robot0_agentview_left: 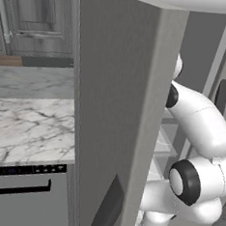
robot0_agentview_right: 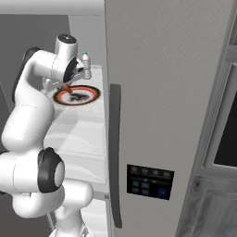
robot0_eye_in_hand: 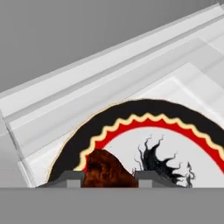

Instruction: Retrieve the chicken drumstick from the fridge and place it on the saucepan with marinade on the stove.

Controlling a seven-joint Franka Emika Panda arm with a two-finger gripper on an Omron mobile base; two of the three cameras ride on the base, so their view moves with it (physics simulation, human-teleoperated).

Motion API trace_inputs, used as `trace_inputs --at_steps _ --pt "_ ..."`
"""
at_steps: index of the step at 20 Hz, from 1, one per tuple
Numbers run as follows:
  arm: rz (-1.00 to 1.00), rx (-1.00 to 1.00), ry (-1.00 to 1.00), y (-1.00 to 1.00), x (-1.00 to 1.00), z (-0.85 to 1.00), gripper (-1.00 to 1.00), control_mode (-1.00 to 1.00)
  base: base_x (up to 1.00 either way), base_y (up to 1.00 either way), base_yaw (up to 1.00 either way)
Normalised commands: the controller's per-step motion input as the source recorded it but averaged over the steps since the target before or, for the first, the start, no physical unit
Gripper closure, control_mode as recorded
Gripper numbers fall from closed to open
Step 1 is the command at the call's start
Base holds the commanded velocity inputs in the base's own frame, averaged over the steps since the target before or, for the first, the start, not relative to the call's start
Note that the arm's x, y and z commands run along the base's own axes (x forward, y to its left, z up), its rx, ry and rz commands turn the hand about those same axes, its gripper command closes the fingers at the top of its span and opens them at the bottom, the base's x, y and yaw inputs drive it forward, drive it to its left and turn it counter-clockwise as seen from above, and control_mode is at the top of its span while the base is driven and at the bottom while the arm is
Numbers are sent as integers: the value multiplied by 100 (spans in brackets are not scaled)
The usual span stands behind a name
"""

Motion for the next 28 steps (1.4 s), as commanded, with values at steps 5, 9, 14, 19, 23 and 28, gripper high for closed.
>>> trace_inputs --at_steps 5,9,14,19,23,28 --pt "0 -1 -5 0 -70 16 100 -100 0 0 0" --pt "0 0 -12 0 -96 2 100 -100 0 0 0" --pt "0 0 -19 0 -100 0 100 -100 0 0 0" --pt "0 2 -21 -4 -100 33 100 -100 0 0 0" --pt "0 2 -16 -18 -100 42 100 -100 0 0 0" --pt "0 0 -16 -43 -100 27 100 -100 0 0 0"
